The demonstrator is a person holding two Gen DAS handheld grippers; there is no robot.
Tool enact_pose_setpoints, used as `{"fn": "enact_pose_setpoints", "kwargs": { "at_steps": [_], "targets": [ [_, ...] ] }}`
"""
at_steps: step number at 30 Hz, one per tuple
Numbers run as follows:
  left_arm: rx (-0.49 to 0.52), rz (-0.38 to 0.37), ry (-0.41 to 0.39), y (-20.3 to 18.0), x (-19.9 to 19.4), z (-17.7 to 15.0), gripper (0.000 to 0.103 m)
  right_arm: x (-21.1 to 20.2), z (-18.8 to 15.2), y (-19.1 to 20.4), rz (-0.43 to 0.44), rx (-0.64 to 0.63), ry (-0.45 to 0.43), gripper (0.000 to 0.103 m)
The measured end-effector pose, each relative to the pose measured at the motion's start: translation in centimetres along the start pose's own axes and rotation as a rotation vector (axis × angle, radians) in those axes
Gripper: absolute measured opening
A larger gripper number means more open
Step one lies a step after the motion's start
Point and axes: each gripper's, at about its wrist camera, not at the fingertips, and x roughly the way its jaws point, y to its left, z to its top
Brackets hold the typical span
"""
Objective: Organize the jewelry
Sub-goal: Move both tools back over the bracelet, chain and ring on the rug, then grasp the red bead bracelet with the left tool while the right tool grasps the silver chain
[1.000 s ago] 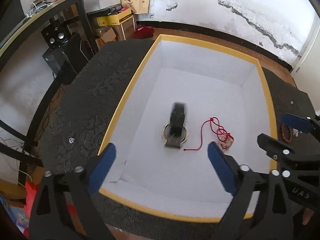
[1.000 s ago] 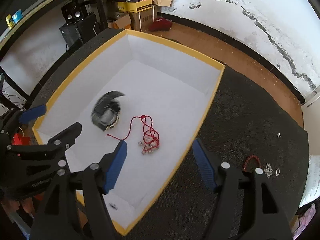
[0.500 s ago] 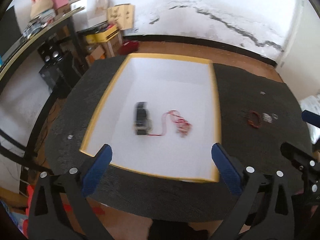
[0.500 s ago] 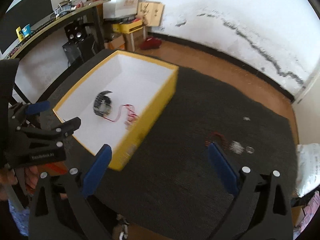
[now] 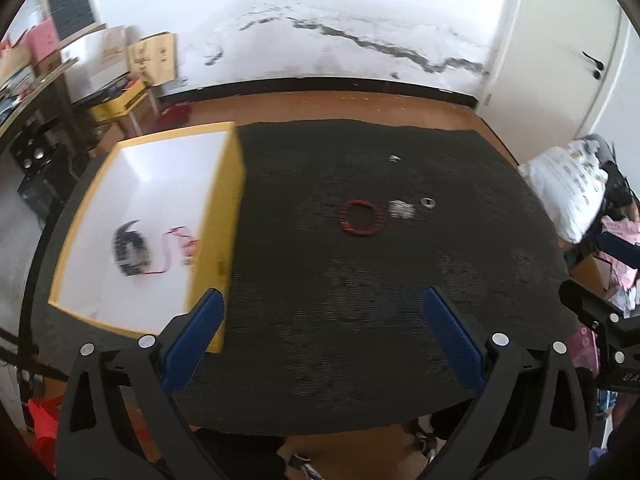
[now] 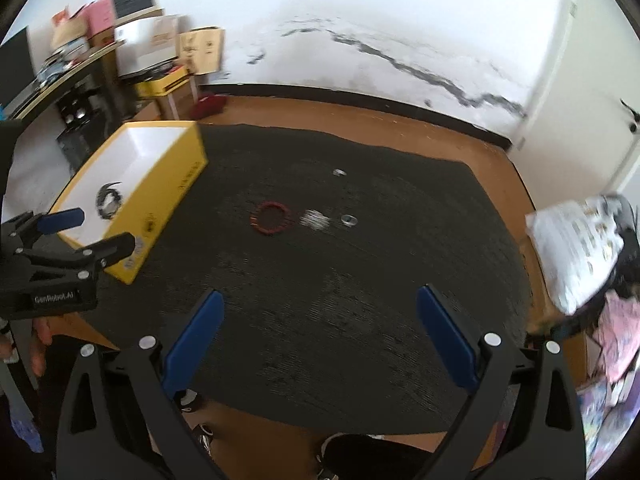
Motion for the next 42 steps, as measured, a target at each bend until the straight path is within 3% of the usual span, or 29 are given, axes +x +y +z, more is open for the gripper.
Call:
{"fn": "enact_pose_setpoints", "kwargs": {
  "at_steps": [8, 18, 32, 42],
  "targets": [
    [0.039, -0.007, 0.014, -3.2, 2.3, 1.1, 0.097, 2.2, 0.0, -2.4, -0.008, 0.026, 0.007, 0.094],
    [0.039, 0.001, 0.056, -3.4, 7.7, 2.5, 0.097, 7.6, 1.7, -3.6, 0.0, 0.044, 0.04, 0.094],
    [0.011, 0.016, 0.108, -3.9, 19.6, 4.7, 0.097, 17.1, 3.0, -4.9, 0.014, 0.053, 0.109, 0.094],
    [-0.028, 0.022, 0.133, -1.5, 24.6, 5.4, 0.097, 21.4, 2.2, -5.2, 0.051, 0.048, 0.156, 0.094]
  ]
}}
